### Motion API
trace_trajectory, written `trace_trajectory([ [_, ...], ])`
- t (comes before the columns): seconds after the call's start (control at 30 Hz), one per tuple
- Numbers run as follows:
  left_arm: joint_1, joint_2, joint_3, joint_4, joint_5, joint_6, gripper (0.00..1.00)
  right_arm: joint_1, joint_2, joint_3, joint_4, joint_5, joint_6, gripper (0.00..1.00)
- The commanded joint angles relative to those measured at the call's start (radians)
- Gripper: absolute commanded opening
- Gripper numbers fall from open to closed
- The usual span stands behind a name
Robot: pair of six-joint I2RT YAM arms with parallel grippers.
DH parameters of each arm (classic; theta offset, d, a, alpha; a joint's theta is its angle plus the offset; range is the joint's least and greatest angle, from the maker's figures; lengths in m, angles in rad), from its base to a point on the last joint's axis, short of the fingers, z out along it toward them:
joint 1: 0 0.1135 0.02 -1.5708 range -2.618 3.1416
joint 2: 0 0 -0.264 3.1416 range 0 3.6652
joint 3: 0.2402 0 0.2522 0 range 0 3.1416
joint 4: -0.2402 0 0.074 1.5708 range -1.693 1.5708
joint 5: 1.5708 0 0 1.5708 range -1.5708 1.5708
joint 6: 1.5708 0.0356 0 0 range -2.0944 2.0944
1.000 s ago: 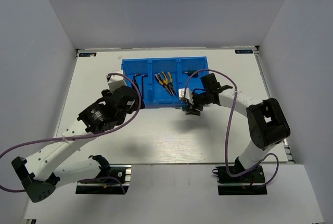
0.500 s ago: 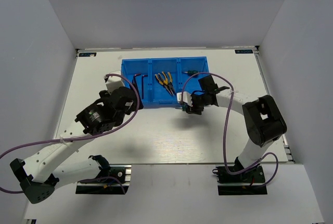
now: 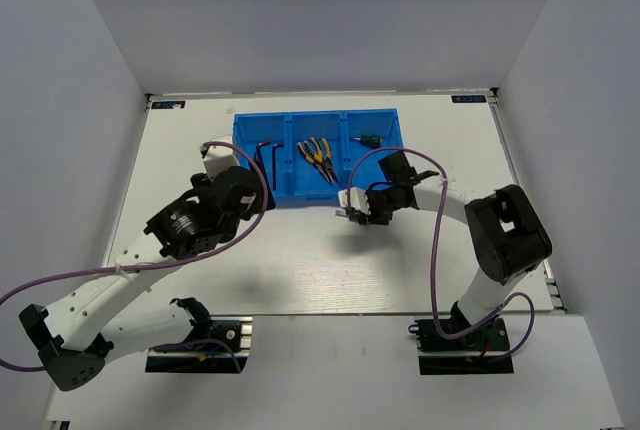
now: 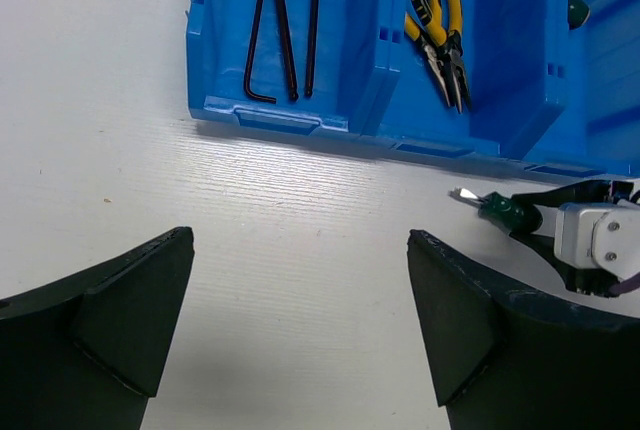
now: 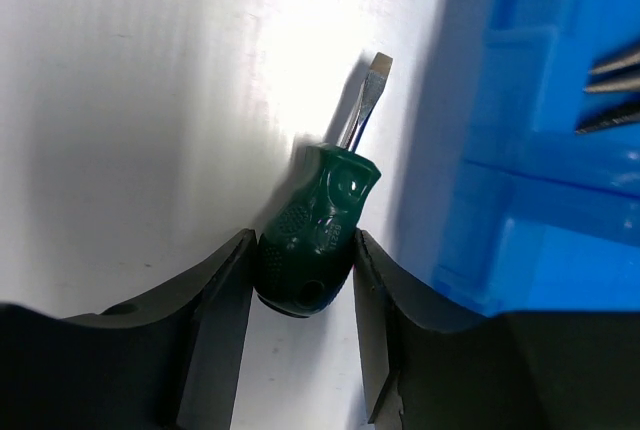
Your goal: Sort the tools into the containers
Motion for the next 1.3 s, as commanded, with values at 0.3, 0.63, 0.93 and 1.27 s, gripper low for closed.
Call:
trace_trajectory([
  [0.3, 0.001, -0.003, 0.062, -0.031, -0.027, -0.006, 0.98, 0.054, -0.06, -0.011, -0.18, -0.051, 0.127, 0.0],
  [0.63, 0.001, -0.012, 0.062, -0.031, -0.027, -0.006, 0.98, 0.043, -0.315, 0.08, -0.171, -0.093, 0.365, 0.0],
  [0.93, 0.001, -0.019, 0.033, 0.026, 0.032, 0.023, 0.98, -0.014, -0.247, 0.268, 0.005, 0.391, 0.621, 0.0],
  [1.27, 0.001, -0.018, 0.003, 0.095, 0.129, 0.076, 0.98, -0.101, 0.14, 0.668, -0.384, 0.291, 0.71, 0.12],
])
